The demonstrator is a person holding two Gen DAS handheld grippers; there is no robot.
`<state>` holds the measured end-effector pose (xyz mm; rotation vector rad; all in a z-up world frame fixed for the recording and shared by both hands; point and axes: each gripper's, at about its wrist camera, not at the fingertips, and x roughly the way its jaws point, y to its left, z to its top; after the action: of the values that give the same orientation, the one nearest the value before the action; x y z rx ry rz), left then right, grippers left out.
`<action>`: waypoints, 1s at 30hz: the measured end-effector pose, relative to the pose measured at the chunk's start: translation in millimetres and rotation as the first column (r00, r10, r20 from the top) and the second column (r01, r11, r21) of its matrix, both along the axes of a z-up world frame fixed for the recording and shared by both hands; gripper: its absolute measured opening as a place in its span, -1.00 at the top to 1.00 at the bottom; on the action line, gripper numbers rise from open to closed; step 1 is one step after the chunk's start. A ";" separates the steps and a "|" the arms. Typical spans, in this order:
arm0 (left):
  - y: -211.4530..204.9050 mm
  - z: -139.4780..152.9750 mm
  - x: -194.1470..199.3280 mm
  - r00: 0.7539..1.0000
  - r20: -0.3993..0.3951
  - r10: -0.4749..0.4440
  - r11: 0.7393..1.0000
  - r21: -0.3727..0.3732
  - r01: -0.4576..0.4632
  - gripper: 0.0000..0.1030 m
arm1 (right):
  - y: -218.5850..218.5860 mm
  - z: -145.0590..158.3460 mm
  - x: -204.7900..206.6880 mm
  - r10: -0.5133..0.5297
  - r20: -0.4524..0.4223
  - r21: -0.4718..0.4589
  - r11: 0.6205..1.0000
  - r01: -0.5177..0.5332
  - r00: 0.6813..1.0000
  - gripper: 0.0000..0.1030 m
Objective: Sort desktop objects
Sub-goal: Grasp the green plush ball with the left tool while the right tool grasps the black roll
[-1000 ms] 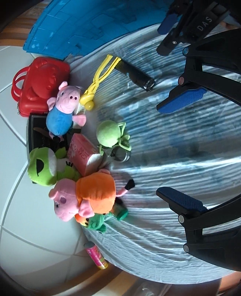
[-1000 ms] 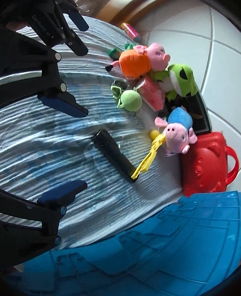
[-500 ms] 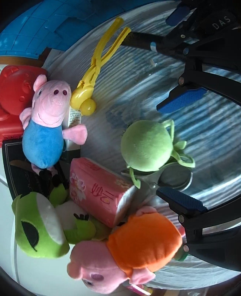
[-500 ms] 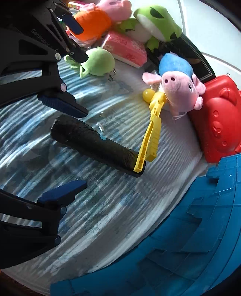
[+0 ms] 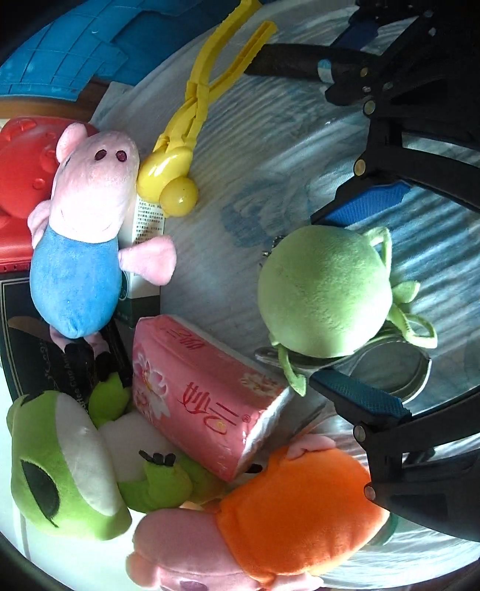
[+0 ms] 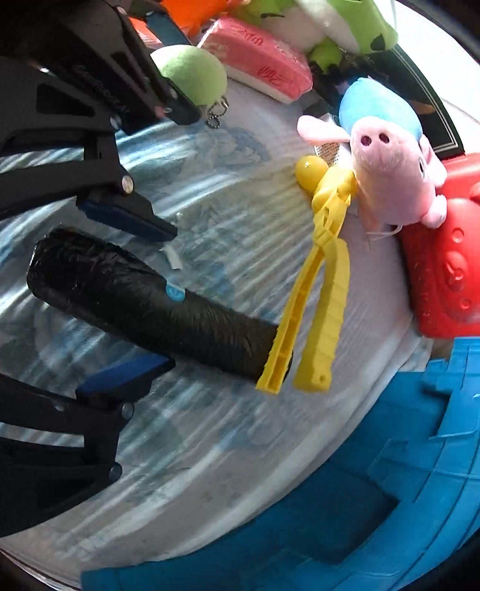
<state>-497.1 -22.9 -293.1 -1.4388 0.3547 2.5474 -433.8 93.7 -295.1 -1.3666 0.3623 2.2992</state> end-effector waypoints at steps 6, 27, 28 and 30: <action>10.2 -8.0 -17.6 1.000 0.025 0.017 1.000 0.019 -0.018 -0.44 | -0.7 -1.4 1.1 0.063 -0.006 0.021 0.998 -0.063 0.998 0.08; 8.1 -0.2 35.4 0.999 0.040 -0.003 0.999 0.046 0.002 -0.16 | -10.9 -3.6 11.9 0.137 -0.013 0.019 0.990 -0.137 0.990 0.14; 6.3 2.5 39.3 0.999 0.038 0.000 0.999 0.045 -0.001 -0.15 | -11.6 -3.0 13.4 0.142 -0.014 0.010 0.990 -0.142 0.990 0.16; 2.2 8.8 47.5 0.999 0.033 0.007 0.999 0.043 -0.008 -0.15 | -14.8 -1.2 17.3 0.160 -0.014 -0.007 0.987 -0.160 0.987 0.19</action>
<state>-449.6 -20.8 -284.2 -1.4668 0.2876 2.5180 -416.5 78.8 -296.2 -1.4321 0.2748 2.4392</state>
